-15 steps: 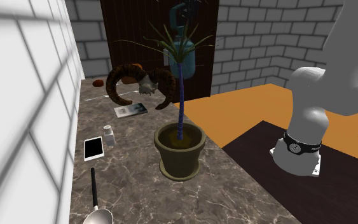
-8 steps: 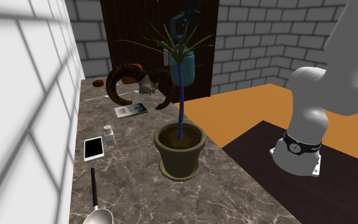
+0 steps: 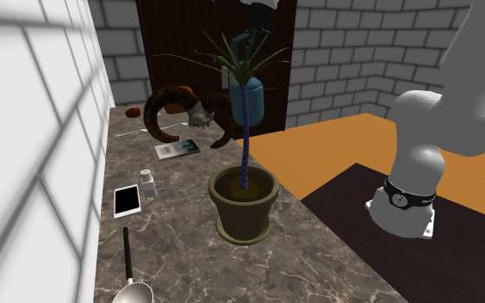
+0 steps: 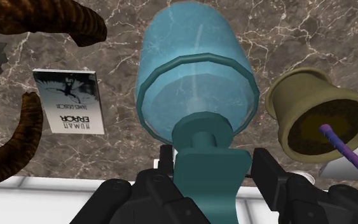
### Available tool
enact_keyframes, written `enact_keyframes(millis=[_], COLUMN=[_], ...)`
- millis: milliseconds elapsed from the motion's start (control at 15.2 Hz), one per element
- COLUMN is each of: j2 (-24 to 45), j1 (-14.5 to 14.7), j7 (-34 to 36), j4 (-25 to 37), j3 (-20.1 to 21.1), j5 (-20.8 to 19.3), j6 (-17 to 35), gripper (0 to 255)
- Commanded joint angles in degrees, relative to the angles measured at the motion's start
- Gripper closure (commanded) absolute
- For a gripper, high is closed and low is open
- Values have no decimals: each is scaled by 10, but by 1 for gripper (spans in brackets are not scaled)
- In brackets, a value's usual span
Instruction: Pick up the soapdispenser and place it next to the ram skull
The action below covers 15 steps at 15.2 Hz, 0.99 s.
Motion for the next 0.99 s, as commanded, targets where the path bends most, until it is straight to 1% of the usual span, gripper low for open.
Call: enact_keyframes(millis=[0,924], j2=[-1,8], j1=[-1,-1], j7=[-4,-34], j4=[-17,-115], j3=[-1,-9], j5=[0,14], j6=[16,119], gripper=[255,255])
